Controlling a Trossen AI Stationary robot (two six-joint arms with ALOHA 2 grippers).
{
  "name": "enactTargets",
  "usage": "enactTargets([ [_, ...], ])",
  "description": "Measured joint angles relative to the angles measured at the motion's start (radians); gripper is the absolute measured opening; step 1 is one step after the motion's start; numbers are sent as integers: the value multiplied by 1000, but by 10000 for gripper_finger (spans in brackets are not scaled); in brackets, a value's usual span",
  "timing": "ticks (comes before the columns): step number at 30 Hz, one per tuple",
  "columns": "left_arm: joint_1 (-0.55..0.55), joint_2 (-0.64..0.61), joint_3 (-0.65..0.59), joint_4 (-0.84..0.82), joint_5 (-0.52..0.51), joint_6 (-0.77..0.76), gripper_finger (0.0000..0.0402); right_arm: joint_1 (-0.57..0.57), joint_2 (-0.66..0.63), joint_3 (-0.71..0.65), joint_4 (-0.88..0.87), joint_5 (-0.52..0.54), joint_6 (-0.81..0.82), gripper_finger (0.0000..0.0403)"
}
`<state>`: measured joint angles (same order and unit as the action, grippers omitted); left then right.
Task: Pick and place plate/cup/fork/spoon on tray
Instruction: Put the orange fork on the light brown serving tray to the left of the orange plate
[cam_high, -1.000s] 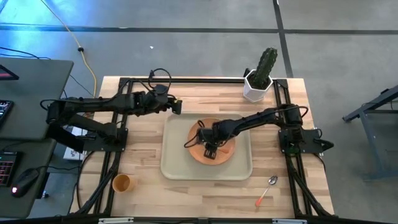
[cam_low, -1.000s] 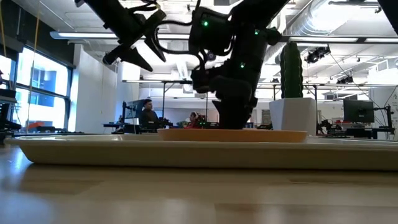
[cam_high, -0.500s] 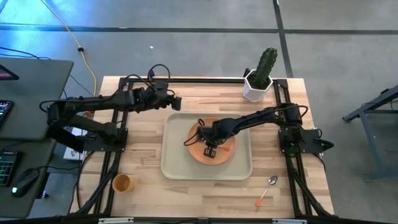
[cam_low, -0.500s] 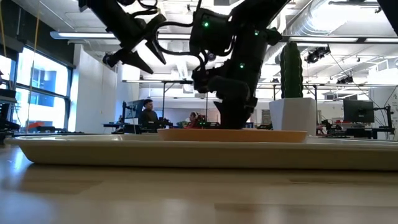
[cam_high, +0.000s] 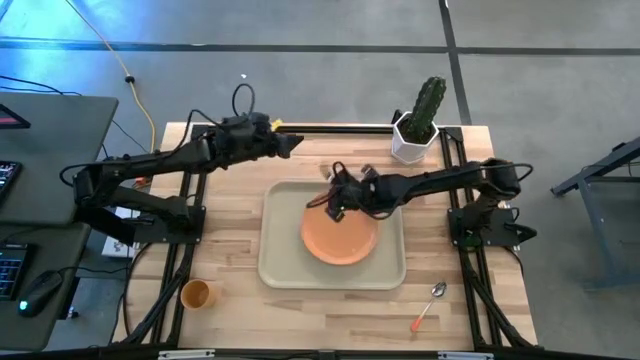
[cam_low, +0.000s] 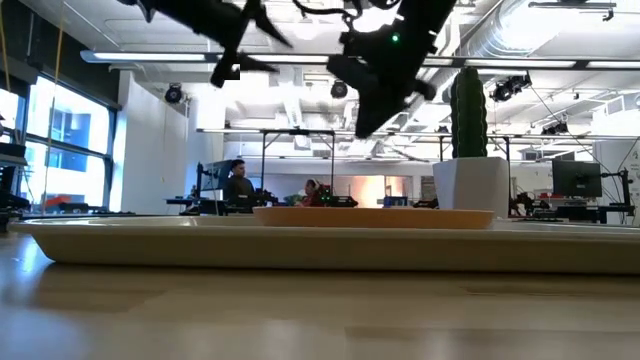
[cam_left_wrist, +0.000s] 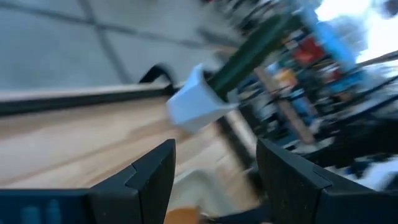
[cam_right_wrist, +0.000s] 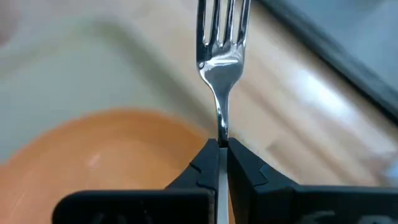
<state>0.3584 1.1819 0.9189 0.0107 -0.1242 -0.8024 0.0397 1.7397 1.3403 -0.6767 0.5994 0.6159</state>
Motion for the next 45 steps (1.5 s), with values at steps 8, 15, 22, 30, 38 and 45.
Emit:
enactTargets([
  [8,-99,-25,0,221,-34,142,211,11,-94,1,75,243,-28,1],
  [15,-180,35,1,457,-112,435,211,42,-113,1,203,337,-121,0],
  [22,-185,96,1,498,-121,610,211,42,-112,1,287,395,-235,0],
  [30,-148,197,1,498,-122,701,211,38,-112,2,422,346,-392,0],
  [38,-141,202,1,526,-220,701,127,4,-112,2,386,346,-357,0],
  [45,-75,199,1,464,-85,619,16,-19,-112,3,370,270,-348,0],
])
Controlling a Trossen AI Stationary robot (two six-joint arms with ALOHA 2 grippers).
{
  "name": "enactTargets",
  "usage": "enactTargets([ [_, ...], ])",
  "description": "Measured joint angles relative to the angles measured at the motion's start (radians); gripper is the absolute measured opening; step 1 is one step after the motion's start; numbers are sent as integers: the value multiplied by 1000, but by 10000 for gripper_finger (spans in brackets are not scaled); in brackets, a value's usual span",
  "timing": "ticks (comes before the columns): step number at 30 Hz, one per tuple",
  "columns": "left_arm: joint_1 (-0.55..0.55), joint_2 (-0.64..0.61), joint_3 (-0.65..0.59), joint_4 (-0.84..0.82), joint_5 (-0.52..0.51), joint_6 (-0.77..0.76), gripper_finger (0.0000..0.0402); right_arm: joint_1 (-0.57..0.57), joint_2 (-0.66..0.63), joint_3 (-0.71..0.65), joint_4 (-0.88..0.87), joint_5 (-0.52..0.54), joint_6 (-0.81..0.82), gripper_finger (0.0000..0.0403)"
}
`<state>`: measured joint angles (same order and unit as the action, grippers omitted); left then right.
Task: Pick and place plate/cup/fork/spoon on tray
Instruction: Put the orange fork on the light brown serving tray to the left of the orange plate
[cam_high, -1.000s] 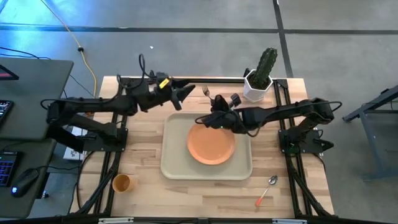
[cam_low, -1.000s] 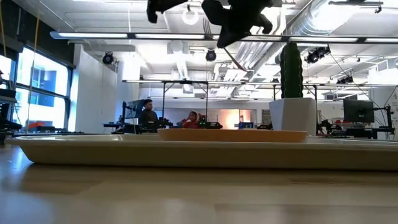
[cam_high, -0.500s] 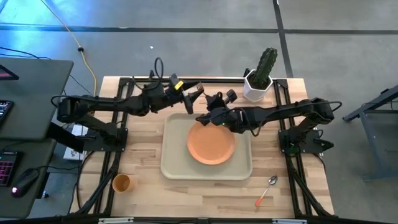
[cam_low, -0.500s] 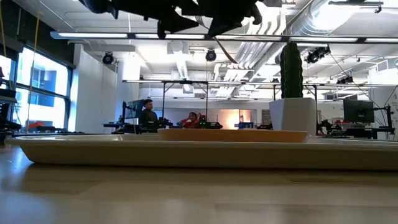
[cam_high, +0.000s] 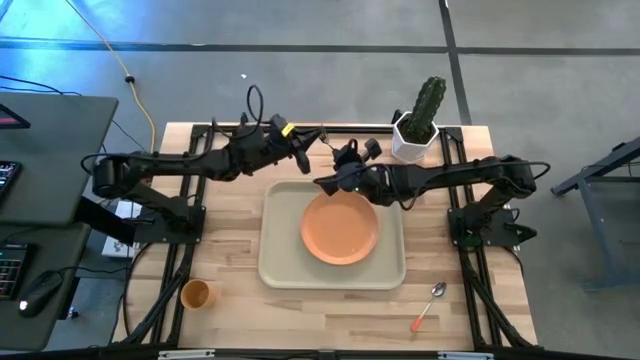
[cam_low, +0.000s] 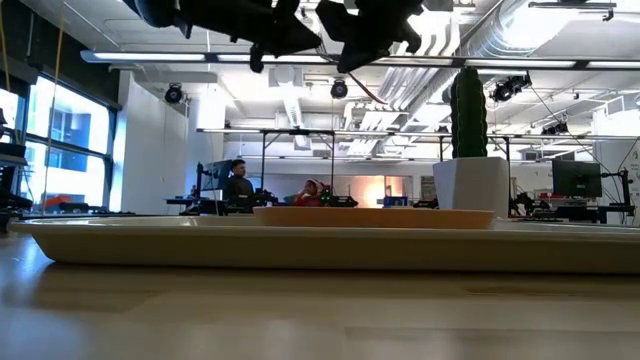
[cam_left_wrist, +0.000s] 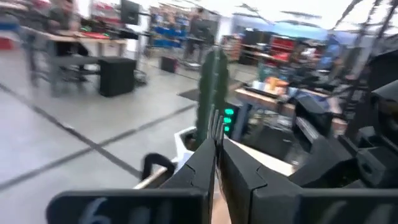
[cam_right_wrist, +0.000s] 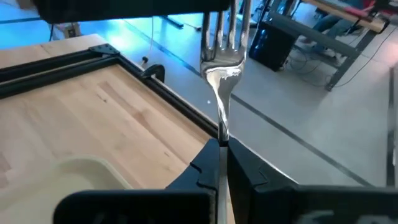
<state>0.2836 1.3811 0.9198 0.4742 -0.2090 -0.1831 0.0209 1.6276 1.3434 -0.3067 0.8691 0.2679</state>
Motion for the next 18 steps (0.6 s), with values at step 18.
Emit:
enactTargets([
  [18,150,-4,0,-158,249,-202,1,-74,-1,0,-35,-264,57,33],
])
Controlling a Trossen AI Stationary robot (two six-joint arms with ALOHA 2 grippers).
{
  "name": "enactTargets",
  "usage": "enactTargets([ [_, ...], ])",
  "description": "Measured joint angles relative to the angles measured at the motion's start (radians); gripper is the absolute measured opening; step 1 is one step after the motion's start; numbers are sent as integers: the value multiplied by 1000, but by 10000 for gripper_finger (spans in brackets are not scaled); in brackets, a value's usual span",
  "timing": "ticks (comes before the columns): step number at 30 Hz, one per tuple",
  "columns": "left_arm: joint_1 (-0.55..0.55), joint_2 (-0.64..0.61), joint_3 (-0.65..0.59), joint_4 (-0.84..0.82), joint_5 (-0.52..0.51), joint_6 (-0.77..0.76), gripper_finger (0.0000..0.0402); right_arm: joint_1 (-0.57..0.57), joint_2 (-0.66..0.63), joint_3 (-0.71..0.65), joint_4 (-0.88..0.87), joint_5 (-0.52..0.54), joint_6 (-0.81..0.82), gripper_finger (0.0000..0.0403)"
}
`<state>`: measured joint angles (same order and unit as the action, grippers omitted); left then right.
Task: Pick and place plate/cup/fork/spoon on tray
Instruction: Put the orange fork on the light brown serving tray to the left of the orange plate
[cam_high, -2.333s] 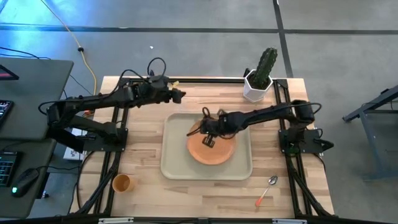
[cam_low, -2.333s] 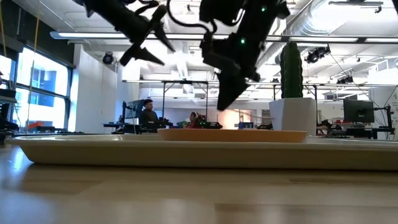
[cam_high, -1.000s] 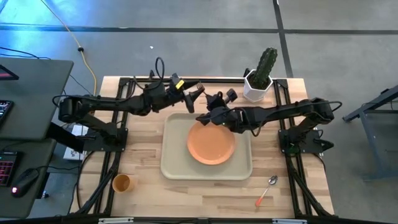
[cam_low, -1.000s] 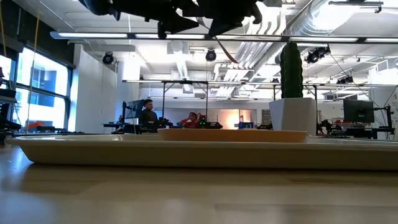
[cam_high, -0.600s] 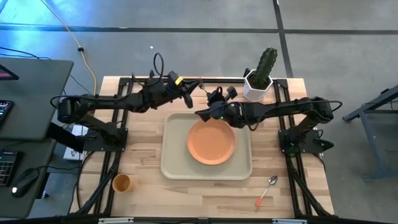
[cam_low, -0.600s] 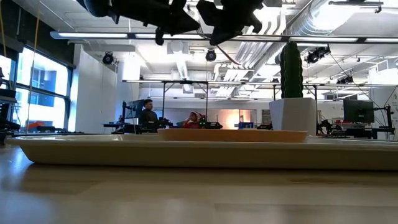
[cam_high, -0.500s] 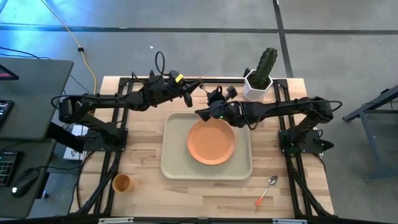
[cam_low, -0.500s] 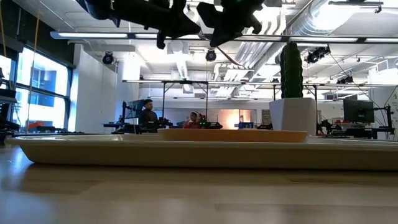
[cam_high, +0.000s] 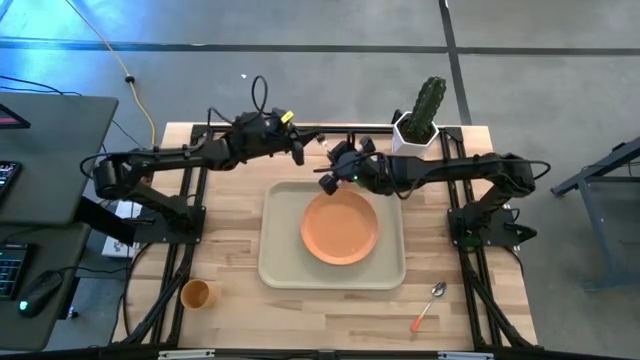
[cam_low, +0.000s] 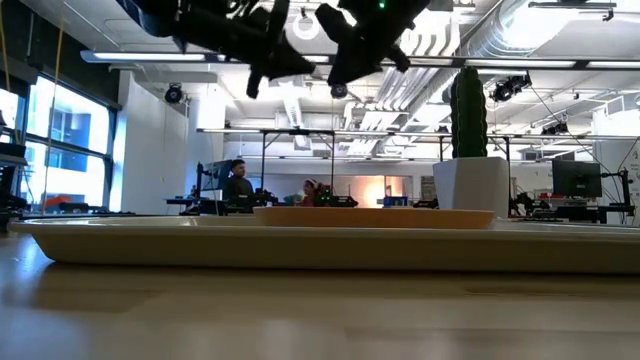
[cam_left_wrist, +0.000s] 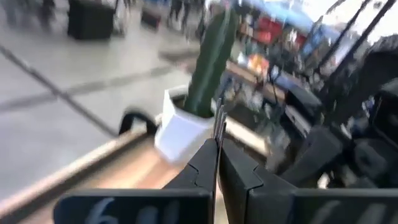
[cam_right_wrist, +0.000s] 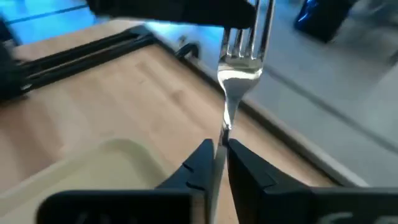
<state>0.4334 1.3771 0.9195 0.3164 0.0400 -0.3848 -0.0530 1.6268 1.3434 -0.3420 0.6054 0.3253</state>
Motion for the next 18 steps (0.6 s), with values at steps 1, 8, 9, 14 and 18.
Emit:
enactTargets([
  [1,16,-8,0,-44,23,-1,1,-11,-4,0,-32,-36,18,45],
  [8,106,-30,1,-545,354,38,1,-70,-64,0,-384,-239,198,131],
  [9,103,-30,0,-630,364,68,1,-60,-68,1,-441,-238,217,139],
  [14,59,-30,-68,-777,396,95,1,-19,-71,-17,-594,-275,282,150],
  [18,-1,-30,-212,-637,388,-54,0,6,-91,-155,-570,-441,398,146],
])
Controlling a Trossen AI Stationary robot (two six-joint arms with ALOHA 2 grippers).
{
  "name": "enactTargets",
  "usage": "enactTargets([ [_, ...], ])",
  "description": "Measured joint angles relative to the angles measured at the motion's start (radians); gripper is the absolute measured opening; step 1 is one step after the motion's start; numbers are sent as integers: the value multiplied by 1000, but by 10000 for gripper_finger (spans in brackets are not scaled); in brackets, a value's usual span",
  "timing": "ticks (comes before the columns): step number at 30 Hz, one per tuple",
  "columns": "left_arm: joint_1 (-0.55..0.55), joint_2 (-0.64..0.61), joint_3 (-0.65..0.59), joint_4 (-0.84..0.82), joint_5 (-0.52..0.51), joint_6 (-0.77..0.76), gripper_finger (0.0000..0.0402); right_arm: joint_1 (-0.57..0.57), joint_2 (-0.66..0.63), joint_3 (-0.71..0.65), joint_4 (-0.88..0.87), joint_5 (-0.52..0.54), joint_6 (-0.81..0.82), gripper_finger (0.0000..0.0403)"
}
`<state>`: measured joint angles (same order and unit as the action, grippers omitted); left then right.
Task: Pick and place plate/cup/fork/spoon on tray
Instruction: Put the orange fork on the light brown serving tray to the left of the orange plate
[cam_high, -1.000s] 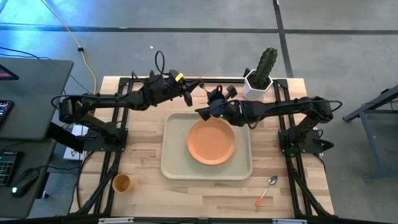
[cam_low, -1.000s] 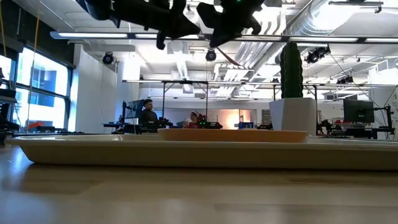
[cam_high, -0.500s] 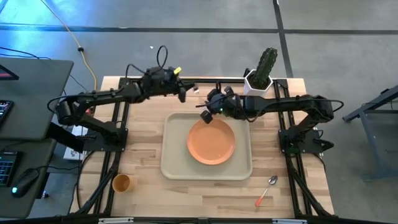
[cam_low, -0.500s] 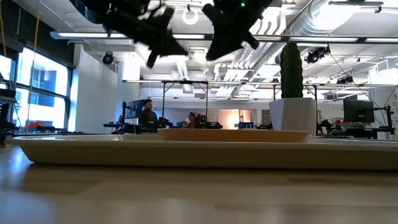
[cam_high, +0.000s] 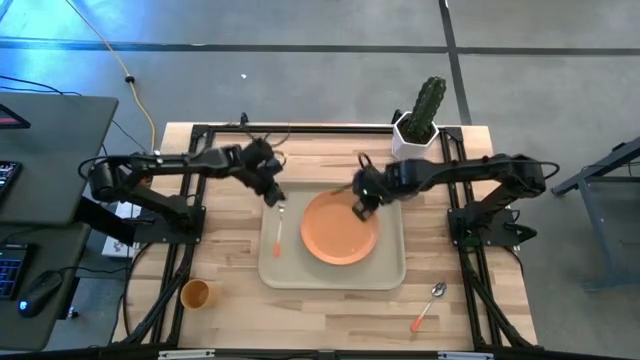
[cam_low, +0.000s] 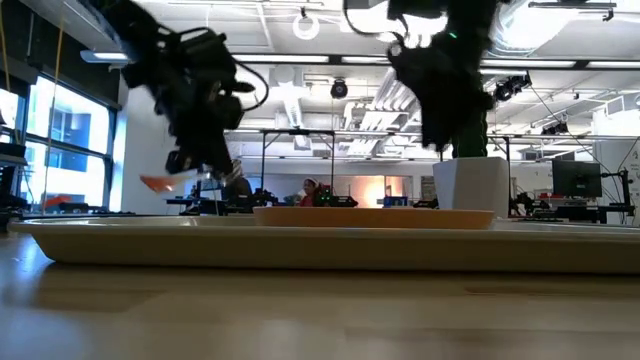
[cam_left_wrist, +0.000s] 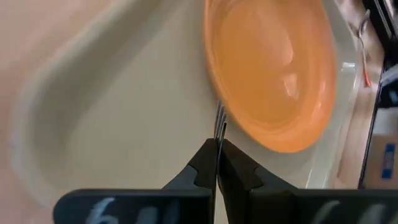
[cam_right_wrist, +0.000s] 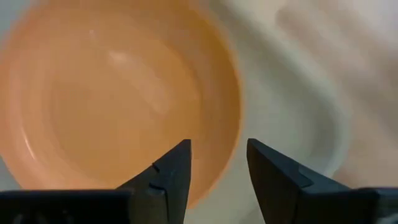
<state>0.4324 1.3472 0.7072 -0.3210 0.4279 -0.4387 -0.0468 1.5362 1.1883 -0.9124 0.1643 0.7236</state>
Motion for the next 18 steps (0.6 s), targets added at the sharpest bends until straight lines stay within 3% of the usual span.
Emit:
enactTargets([
  [5,-66,2,-106,164,-102,-129,0,93,-119,-274,174,-75,286,144],
  [9,-104,10,-106,165,-165,-32,0,220,-239,-415,232,-73,535,144],
  [14,-137,48,-105,162,-183,32,0,382,-356,-456,127,7,791,129],
  [18,-140,67,-105,163,-236,30,10,504,-373,-457,26,12,970,108],
])
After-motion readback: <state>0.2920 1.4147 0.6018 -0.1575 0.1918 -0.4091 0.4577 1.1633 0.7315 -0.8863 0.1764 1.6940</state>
